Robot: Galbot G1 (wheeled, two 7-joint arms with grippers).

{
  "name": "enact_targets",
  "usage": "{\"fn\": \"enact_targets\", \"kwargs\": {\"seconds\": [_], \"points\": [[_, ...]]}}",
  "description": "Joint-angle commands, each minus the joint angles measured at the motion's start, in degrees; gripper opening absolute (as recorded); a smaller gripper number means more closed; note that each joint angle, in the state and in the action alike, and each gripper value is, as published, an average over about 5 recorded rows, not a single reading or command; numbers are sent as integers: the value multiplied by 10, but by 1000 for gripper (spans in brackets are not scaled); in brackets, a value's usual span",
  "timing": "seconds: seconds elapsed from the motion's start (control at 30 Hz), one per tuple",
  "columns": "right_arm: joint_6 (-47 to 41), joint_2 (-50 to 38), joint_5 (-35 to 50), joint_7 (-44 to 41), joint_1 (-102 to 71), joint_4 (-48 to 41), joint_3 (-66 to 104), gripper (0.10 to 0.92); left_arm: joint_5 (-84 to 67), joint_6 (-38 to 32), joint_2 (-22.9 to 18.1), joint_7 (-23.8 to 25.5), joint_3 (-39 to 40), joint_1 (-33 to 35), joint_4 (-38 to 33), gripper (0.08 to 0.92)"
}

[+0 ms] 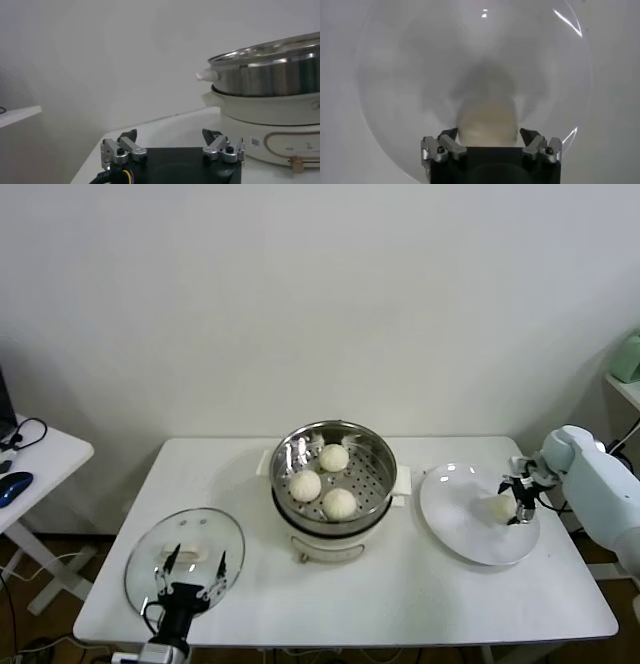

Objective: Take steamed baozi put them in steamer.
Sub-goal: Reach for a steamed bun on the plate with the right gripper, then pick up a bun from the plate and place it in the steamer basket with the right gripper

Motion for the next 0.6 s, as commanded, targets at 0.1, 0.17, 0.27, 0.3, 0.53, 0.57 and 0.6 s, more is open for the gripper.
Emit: {"fn": "enact_targets", "kwargs": {"seconds": [0.1,0.17,0.27,0.3,0.53,0.57,0.6], "points": [[0,0,6,-3,1,2,-2,785,0,0,-1,0,0,0,-3,823],[-1,-2,8,-3,1,4,-4,765,0,0,0,0,0,0,-3,823],[-2,-5,16,-3,1,7,-5,747,0,0,0,0,0,0,-3,823],[-3,-6,20,-3,1,10,-7,744,0,0,0,0,1,-1,-3,823],[-33,-27,113,-5,30,41,-70,732,1,2,3,0,6,-6,-2,823],[-39,-31,134,-6,39,47,-84,731,1,2,3,0,7,-7,-2,823],[-45,-35,154,-6,49,52,-98,730,1,2,3,0,8,-8,-3,823]]}}
